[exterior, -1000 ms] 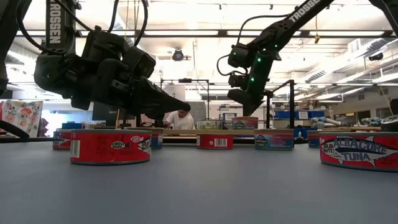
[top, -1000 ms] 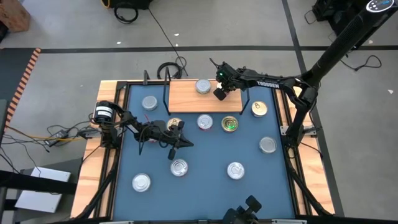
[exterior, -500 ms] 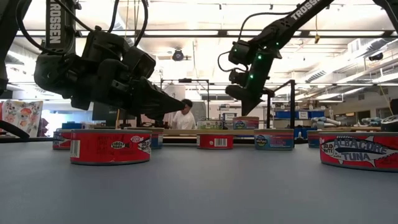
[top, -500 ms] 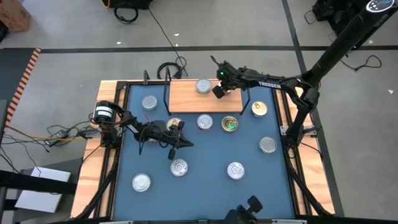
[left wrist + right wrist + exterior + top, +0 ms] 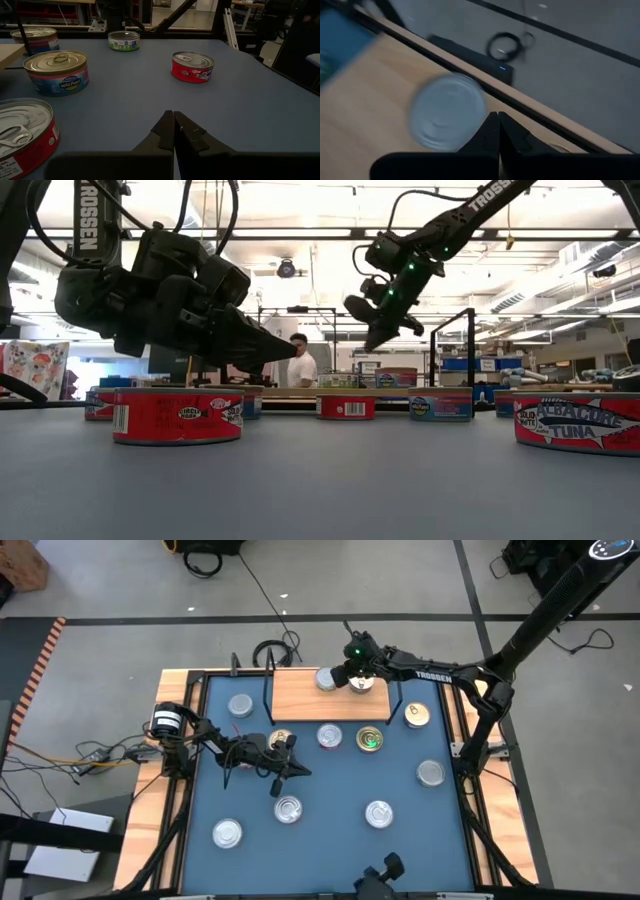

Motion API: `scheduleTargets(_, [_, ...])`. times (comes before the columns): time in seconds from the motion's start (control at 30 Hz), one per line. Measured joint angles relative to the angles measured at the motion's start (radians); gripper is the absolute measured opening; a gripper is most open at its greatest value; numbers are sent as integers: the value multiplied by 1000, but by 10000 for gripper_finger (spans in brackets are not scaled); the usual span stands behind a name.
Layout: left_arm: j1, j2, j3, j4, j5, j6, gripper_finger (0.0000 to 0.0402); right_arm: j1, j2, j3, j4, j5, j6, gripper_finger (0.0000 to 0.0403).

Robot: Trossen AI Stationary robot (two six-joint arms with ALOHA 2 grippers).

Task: Stack canned seafood by type on shelf
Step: Put the red tuna can on the shelf

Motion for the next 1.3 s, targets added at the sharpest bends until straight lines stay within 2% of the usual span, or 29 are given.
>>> scheduleTargets(0.17, [0, 0, 0, 0, 21, 26, 5, 23, -2, 0, 114, -210, -101, 5])
scheduleTargets(0.37, [0, 0, 0, 0, 26, 31, 5, 90, -48, 1, 162, -466, -162, 6])
scheduleTargets(0.47, [0, 0, 0, 0, 5, 31, 5, 134, -90, 2, 121, -524, -208, 9])
scheduleTargets(0.53, [0, 0, 0, 0, 4, 31, 5, 174, -125, 2, 74, -472, -262, 8])
scheduleTargets(0.63, [0, 0, 0, 0, 4, 22, 5, 248, -179, -2, -19, -297, -376, 4])
scheduleTargets(0.73, [0, 0, 0, 0, 4, 5, 5, 309, -242, -74, -2, -186, -398, 4])
scheduleTargets(0.97, [0, -14, 0, -11, 4, 4, 5, 417, -425, -381, 296, -149, -304, 2])
scheduleTargets(1.13, [0, -54, 0, -52, 4, 5, 5, 520, -543, -575, 484, -1, -276, 2])
scheduleTargets(1.3, [0, -134, 0, -144, -2, 31, 5, 618, -611, -681, 566, 108, -274, 3])
